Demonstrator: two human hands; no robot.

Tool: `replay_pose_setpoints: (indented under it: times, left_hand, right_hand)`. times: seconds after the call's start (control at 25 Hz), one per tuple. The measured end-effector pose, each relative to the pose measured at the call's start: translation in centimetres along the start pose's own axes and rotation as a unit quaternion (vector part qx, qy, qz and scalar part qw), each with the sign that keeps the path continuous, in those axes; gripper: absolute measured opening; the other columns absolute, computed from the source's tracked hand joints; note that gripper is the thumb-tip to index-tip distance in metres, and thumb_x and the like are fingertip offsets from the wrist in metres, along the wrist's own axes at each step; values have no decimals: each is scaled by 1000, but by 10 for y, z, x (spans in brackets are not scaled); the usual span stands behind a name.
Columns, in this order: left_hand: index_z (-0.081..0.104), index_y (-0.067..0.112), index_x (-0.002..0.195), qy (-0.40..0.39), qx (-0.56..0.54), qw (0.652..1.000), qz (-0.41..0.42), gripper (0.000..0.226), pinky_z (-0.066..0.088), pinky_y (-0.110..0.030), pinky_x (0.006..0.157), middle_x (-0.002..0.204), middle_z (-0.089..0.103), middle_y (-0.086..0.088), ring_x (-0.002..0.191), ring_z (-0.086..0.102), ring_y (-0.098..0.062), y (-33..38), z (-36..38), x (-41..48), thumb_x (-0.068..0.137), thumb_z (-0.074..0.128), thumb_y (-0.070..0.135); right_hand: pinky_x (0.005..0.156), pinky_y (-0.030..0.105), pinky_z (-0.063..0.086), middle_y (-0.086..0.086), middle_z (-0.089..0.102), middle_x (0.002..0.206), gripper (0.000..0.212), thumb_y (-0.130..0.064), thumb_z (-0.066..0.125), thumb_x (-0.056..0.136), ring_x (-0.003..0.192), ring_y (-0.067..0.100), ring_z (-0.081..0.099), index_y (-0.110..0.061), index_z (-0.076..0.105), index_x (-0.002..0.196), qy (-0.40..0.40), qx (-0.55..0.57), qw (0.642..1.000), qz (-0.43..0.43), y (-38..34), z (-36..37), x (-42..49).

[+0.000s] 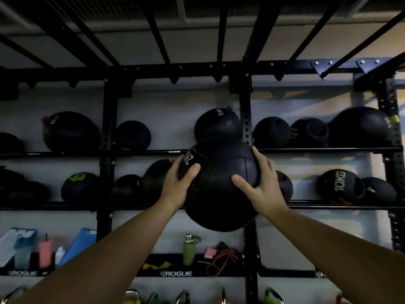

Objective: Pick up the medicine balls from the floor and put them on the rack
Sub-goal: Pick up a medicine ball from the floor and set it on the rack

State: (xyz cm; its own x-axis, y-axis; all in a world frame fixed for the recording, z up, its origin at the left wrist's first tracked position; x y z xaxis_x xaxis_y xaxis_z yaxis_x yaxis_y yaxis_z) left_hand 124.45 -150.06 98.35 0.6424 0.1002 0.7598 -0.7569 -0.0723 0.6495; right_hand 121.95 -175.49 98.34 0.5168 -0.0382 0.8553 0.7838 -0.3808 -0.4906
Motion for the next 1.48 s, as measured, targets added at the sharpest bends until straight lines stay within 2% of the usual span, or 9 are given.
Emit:
replay_pose_setpoints:
  times: [0.24,0.44,0.68,0.8,0.92,1.0,1.12,1.32,1.48]
  left_hand:
    - [67,36,127,-26,19,999,-2,62,53,-15,92,119,78,14,114,71,0,-127,22,118,73,74,64]
    - [53,28,153,-29,61,996,-56,105,48,-44,116,141,68,6,132,63,-13,-266,39,181,66,77,80]
    - [58,39,145,22,110,990,-82,101,48,-45,116,137,69,8,130,63,-11,-381,56,272,59,76,88]
    - [53,54,141,19,169,981,-93,97,42,-40,120,150,60,5,139,56,-12,-433,63,339,55,71,95]
    - [37,42,162,-5,275,953,-125,116,29,-36,126,168,40,0,154,37,-17,-500,73,383,61,62,92]
    - [31,48,163,-60,368,921,-113,112,18,-44,130,176,20,3,162,16,-23,-545,96,393,62,54,91]
    - [14,55,164,-98,516,848,-76,108,10,-54,131,178,-4,13,163,-10,-27,-608,106,403,70,50,94]
    - [34,43,163,17,536,843,30,93,29,-49,126,174,27,5,159,20,-30,-634,75,437,82,43,87]
    - [35,43,163,15,535,843,47,90,30,-48,125,174,26,6,158,20,-29,-636,76,432,83,47,82]
  right_hand:
    - [118,56,35,-10,31,155,113,-94,65,60,148,24,31,-50,26,157,29,-13,999,25,131,59,83]
    - [116,58,36,-11,30,155,100,-95,65,60,147,25,34,-68,24,148,21,8,999,43,269,113,126]
    - [116,57,37,-9,32,153,116,-98,61,57,146,23,36,-49,27,157,-15,55,997,49,415,180,214]
    - [118,54,35,-9,29,155,105,-97,59,60,147,23,34,-62,21,152,-27,64,996,53,492,218,276]
    - [122,52,27,-7,22,163,90,-101,45,65,152,27,21,-77,7,142,-107,-3,994,39,568,277,312]
    - [122,57,22,-5,15,170,93,-103,36,67,155,29,11,-72,2,148,-156,-53,986,16,610,327,318]
    - [120,61,20,-4,13,172,98,-103,28,65,155,28,10,-64,8,152,-160,-76,981,86,659,381,338]
    - [114,59,24,-2,28,165,92,-95,28,73,147,31,24,-56,26,156,-124,-119,982,80,674,408,377]
    - [114,58,27,-3,28,165,91,-94,27,74,147,31,25,-55,24,156,-119,-132,981,80,672,403,367]
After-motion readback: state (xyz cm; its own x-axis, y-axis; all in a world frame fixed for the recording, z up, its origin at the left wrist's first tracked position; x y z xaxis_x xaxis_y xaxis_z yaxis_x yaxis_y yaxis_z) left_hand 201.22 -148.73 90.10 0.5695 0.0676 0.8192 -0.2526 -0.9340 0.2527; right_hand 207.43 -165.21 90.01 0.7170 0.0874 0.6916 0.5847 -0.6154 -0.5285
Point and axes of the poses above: each hand's wrist, its own x-axis towards the middle knuckle, its own z-axis out of the palm, y = z × x, the point moved 10 cm from there along x, towards the middle knuckle
